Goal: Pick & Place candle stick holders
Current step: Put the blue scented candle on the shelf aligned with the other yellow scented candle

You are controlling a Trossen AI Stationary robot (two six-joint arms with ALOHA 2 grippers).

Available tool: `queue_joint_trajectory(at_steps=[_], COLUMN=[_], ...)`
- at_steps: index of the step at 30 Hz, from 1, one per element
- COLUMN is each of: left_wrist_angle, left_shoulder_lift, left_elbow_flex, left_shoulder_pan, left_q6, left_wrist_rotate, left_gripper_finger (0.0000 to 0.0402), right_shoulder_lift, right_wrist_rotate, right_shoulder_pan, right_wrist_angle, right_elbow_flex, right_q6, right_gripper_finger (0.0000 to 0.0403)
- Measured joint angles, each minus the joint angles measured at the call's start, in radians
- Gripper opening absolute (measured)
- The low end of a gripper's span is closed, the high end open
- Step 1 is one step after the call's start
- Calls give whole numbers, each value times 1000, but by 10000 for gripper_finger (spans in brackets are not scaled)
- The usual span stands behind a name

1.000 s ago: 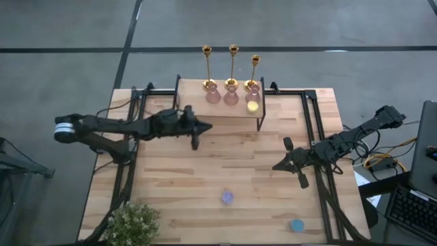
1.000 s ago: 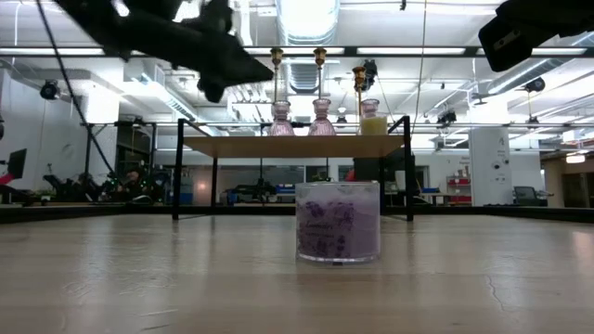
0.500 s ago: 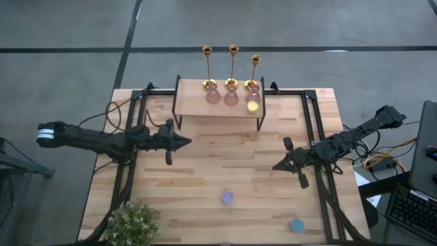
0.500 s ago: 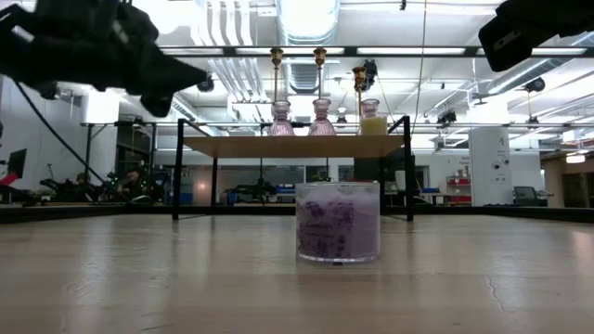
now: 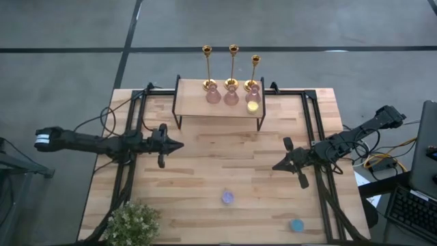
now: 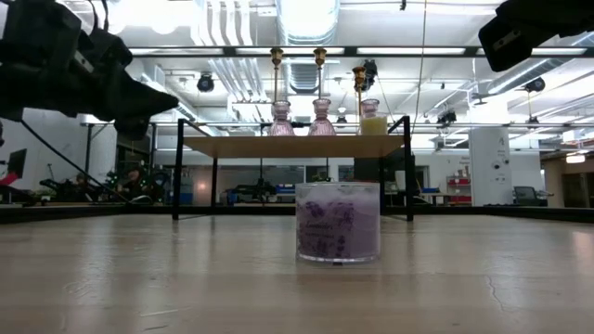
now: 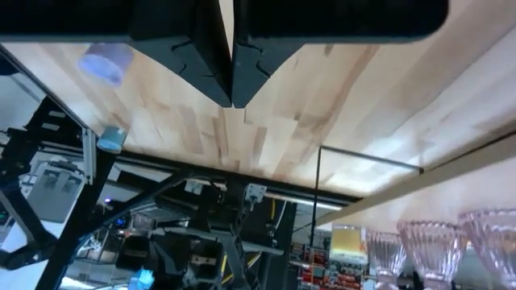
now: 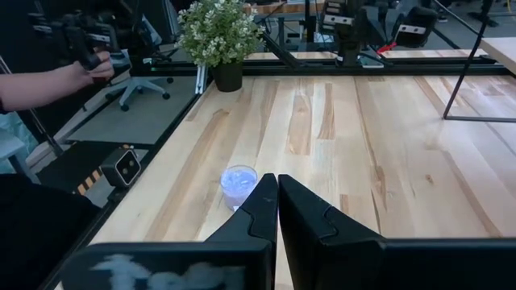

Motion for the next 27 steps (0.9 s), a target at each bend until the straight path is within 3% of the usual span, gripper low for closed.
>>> queue_joint_trajectory(at_steps=[14,20,27], left_wrist_angle=[-37,-157,-216], left_shoulder_lift=[-177,-259,-338], left_elbow_flex=[-2,1,14], left_shoulder_pan=[0,0,0], left_q6=[88,70,74], left_wrist_rotate=[2,8,25], left_gripper_finger=[14,14,14], right_shoulder_lift=[0,0,4], right_wrist_rotate=[0,0,-71], right_shoulder_pan=[0,0,2], right_wrist_angle=[68,86,84], right_elbow_flex=[0,0,0], right_q6=[5,33,162], right_gripper_finger=[8,8,8])
